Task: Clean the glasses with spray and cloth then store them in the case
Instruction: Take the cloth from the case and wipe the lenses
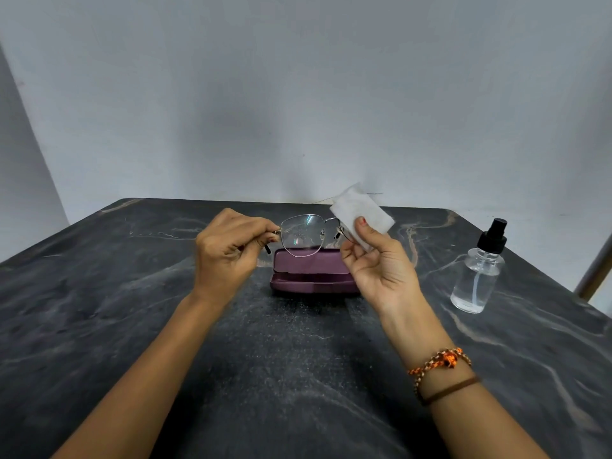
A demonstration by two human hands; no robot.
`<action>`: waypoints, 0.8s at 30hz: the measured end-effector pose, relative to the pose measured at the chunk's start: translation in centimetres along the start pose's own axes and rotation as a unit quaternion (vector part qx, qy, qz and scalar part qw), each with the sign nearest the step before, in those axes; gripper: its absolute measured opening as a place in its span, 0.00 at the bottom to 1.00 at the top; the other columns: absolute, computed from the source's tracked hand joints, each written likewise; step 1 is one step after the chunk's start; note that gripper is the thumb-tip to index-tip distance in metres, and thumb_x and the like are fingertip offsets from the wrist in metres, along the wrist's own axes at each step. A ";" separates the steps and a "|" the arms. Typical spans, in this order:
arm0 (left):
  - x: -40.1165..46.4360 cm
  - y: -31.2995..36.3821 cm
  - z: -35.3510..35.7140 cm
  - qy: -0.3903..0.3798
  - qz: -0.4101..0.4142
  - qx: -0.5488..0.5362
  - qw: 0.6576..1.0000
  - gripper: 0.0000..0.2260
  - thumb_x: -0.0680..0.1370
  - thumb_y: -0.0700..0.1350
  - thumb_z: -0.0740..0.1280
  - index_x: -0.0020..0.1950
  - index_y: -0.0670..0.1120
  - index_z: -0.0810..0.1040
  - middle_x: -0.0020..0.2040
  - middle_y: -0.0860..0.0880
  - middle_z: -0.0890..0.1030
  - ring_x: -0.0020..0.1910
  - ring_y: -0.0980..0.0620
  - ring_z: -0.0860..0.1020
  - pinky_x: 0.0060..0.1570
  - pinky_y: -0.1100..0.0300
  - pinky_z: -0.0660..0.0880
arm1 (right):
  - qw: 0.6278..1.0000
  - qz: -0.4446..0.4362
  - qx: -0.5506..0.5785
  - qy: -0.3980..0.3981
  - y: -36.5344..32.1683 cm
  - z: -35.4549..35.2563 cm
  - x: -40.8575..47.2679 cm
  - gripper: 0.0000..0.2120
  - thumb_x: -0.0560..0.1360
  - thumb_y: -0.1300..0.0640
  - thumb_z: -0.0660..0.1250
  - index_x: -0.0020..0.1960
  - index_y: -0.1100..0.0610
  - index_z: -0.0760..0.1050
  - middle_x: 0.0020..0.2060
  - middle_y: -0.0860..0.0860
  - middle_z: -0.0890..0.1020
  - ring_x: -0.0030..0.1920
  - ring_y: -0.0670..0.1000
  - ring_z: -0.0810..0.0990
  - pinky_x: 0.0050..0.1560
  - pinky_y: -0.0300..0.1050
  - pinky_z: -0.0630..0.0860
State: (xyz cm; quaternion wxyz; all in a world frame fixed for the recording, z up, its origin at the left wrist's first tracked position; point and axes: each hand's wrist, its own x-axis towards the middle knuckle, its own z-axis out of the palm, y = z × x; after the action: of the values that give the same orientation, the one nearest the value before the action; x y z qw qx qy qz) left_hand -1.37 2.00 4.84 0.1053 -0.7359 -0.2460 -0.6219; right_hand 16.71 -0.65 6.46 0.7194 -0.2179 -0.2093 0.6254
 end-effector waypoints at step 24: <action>-0.2 0.1 0.1 0.004 0.013 0.008 1.000 0.02 0.69 0.35 0.70 0.38 0.37 0.82 0.35 0.50 0.80 0.36 0.58 0.73 0.39 0.64 0.70 | 0.999 0.001 -0.025 -0.048 0.2 -0.3 0.0 0.09 0.70 0.69 0.64 0.48 0.59 0.74 0.32 0.50 0.84 0.31 0.45 0.82 0.33 0.34 0.77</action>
State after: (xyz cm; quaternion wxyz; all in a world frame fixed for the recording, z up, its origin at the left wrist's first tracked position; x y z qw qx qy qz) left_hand -1.27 1.93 4.67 0.1204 -0.7356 -0.2403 -0.6218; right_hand 16.70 -0.59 6.10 0.7023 -0.2061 -0.2587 0.6304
